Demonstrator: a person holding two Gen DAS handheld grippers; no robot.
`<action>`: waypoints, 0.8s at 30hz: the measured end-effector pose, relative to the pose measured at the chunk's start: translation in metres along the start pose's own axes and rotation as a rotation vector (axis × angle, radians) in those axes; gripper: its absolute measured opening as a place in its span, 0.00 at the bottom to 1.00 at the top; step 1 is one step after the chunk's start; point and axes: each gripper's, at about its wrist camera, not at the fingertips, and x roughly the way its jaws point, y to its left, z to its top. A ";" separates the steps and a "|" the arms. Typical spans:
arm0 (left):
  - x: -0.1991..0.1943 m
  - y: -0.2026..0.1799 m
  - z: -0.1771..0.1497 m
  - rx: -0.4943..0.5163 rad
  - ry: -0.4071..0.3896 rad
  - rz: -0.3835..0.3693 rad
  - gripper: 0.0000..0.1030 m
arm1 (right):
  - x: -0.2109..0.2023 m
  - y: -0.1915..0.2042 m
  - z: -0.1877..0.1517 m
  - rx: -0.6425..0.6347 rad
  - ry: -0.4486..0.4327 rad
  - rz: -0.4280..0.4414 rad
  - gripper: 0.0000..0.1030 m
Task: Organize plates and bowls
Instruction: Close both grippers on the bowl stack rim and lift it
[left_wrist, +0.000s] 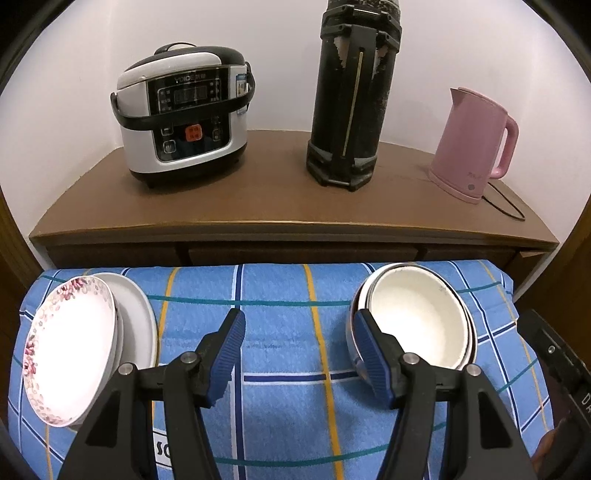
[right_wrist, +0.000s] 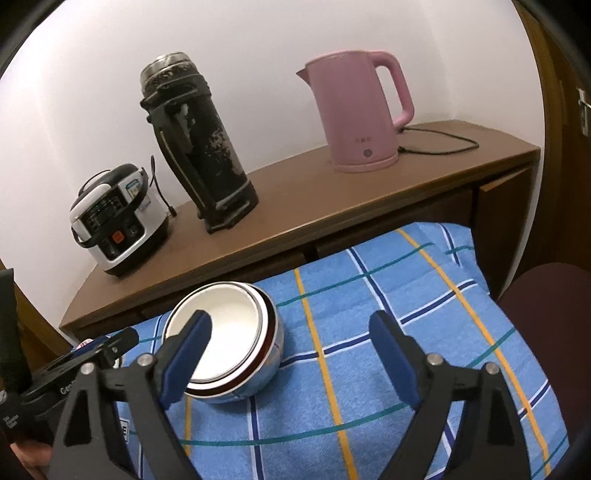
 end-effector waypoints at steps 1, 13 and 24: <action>0.002 -0.001 0.001 0.001 0.000 0.002 0.62 | 0.002 0.000 0.000 0.000 -0.001 0.000 0.86; 0.034 -0.010 0.015 -0.032 0.030 -0.041 0.62 | 0.045 0.000 -0.002 0.016 0.038 0.020 0.86; 0.060 -0.026 0.015 -0.036 0.082 -0.066 0.62 | 0.073 0.001 -0.010 0.017 0.098 0.036 0.68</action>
